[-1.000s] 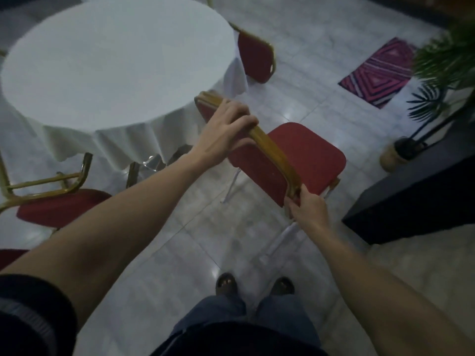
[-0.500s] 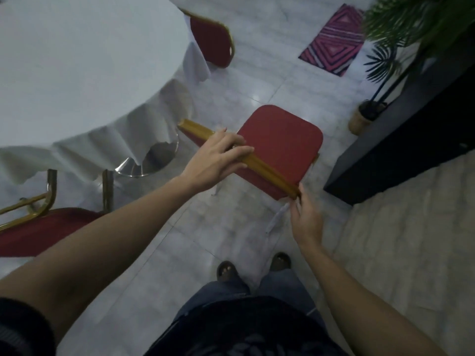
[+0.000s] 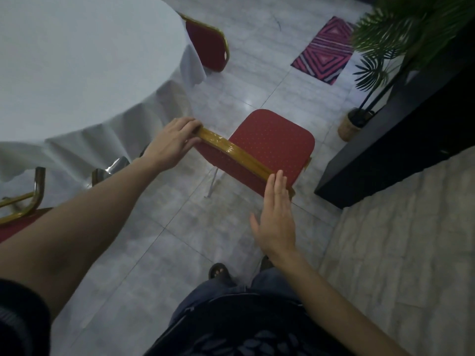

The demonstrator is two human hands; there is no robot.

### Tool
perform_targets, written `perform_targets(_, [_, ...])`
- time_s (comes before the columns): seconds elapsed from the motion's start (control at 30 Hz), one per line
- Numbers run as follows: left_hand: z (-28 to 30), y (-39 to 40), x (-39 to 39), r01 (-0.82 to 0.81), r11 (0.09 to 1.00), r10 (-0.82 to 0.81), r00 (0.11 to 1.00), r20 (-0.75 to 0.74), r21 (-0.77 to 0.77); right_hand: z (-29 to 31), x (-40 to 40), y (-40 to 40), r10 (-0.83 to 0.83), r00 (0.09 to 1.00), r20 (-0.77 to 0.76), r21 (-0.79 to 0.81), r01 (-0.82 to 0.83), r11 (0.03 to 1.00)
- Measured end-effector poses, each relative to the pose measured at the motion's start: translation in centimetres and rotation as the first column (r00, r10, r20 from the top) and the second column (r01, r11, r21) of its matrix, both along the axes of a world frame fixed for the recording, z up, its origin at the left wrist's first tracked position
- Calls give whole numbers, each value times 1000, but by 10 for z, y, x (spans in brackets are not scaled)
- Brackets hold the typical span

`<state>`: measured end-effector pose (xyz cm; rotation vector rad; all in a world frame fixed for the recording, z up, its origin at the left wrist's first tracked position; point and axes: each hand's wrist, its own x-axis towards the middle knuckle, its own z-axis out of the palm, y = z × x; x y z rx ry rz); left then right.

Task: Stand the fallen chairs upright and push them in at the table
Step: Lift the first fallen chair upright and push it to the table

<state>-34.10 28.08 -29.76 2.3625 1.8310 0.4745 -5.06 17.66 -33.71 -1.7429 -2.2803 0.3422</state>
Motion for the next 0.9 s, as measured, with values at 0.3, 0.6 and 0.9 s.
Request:
perform_targets(0.3, [9,4,20,-69,994,68,998,-14,-84,8,20,28,23,995,95,-66,-16,998])
perform_targets(0.6, [4,-1,86,-283,958,286,956,68,-42,19,72,94,66,995,70,-91,-60,994])
perform_targets(0.9, [-4,-31,180,-575,817,565,814,134,44,16,139,159,235,972,14,-88,-233,969])
